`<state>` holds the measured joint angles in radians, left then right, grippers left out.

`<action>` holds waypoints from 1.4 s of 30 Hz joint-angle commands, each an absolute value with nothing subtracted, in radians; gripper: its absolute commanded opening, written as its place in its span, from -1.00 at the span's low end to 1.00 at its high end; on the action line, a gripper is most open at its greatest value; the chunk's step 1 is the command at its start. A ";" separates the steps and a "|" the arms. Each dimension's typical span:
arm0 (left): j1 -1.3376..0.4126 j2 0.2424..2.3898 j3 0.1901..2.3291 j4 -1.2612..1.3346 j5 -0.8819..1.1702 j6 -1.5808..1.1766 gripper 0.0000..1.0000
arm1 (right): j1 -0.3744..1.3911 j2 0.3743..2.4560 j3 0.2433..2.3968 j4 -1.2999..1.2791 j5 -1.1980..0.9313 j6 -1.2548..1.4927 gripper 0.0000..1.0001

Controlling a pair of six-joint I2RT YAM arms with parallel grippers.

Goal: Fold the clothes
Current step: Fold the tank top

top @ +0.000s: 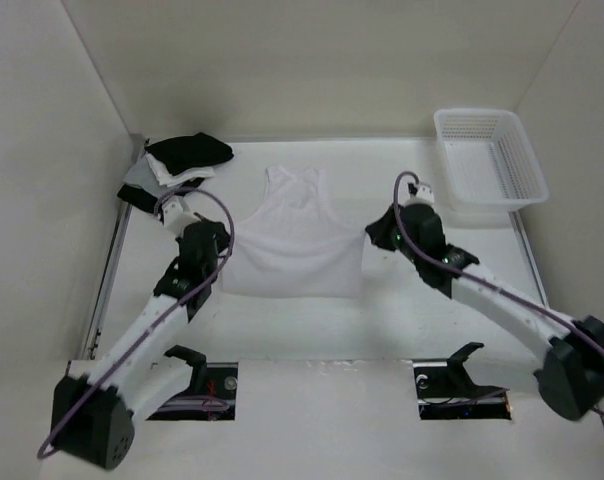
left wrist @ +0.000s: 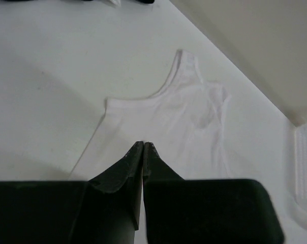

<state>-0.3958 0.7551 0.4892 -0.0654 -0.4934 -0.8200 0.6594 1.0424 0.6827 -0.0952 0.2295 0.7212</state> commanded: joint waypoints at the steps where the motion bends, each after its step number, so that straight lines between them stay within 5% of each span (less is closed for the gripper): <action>1: -0.283 1.051 0.645 0.352 -0.438 -0.758 -1.00 | 0.492 1.263 0.877 0.205 0.005 0.623 -1.00; 11: -0.142 1.785 1.251 0.350 -0.279 -0.753 -0.80 | 0.262 1.972 1.578 0.075 -0.161 0.664 -0.97; 14: -0.128 1.900 1.334 0.304 -0.233 -0.750 -0.40 | 0.254 2.097 1.716 0.032 -0.172 0.669 -0.40; 16: -0.120 1.878 1.280 0.302 -0.230 -0.765 -0.34 | 0.254 2.115 1.735 -0.006 -0.169 0.667 -0.14; 21: -0.162 1.620 0.897 0.412 -0.316 -0.796 -0.39 | 0.269 1.930 1.417 0.112 -0.117 0.666 -0.11; 25: -0.214 1.433 0.597 0.453 -0.334 -0.868 -0.38 | 0.337 1.732 1.052 0.271 -0.083 0.698 -0.91; 27: -0.216 1.370 0.502 0.446 -0.290 -0.880 -0.32 | 0.364 1.660 0.915 0.317 -0.075 0.713 -0.99; 33: -0.199 1.302 0.388 0.430 -0.193 -0.950 -0.16 | 0.392 1.531 0.690 0.416 -0.041 0.790 -0.72; 37: -0.179 1.361 0.393 0.434 -0.169 -0.974 -0.18 | 0.395 1.534 0.644 0.425 -0.032 0.799 -0.38; 42: -0.148 1.446 0.419 0.440 -0.179 -0.997 -0.27 | 0.397 1.581 0.623 0.463 -0.057 0.842 -0.20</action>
<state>-0.1699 1.4120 0.3923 0.3996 -0.1909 -0.9680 0.3931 1.5658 0.6353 0.3557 -0.0570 0.8066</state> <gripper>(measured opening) 0.368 0.389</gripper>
